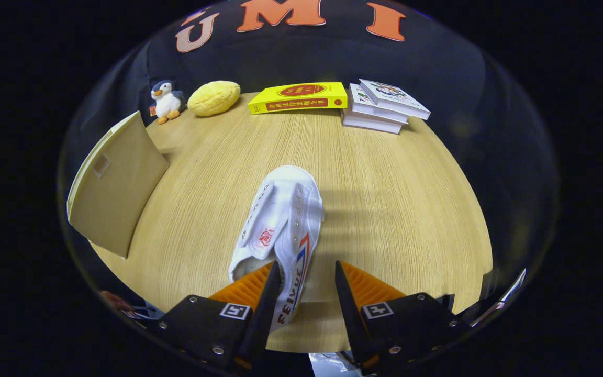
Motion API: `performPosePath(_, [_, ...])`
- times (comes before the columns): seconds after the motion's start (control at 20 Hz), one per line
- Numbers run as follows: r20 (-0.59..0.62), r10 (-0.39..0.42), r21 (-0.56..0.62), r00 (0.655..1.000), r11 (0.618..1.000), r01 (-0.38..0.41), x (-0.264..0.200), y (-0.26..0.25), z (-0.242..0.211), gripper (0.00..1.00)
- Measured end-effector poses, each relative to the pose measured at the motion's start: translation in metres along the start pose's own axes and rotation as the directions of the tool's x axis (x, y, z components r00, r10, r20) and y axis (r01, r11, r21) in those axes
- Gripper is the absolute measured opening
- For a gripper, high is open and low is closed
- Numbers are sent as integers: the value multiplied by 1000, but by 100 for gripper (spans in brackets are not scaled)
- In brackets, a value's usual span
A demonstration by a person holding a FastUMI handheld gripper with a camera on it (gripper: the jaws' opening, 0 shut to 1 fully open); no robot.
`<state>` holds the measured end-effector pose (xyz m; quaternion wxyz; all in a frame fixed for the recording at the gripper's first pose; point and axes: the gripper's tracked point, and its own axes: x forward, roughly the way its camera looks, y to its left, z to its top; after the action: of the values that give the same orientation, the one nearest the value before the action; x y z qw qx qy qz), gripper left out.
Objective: Open the storage box then place both shoes into the box .Put the left shoe in first, then the right shoe, with the right side of both shoes facing outward in a uniform manner.
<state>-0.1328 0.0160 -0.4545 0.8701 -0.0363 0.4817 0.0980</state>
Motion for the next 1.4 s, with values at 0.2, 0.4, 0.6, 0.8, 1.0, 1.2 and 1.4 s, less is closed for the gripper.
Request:
performPosePath(0.2, [73,23,-30,997,999,-21,18,8,10,50])
performPosePath(0.4, [110,8,-55,994,998,-2,27,13,12,27])
performPosePath(0.6, [149,-33,-43,988,998,40,27,1,18,6])
performPosePath(0.8, [163,-2,47,987,999,-6,17,4,40,2])
performPosePath(1.0, [201,23,74,979,996,-39,-1,15,68,2])
performPosePath(1.2, [201,44,95,979,993,-65,-6,26,79,1])
performPosePath(1.4, [235,76,75,969,993,-96,-23,42,99,1])
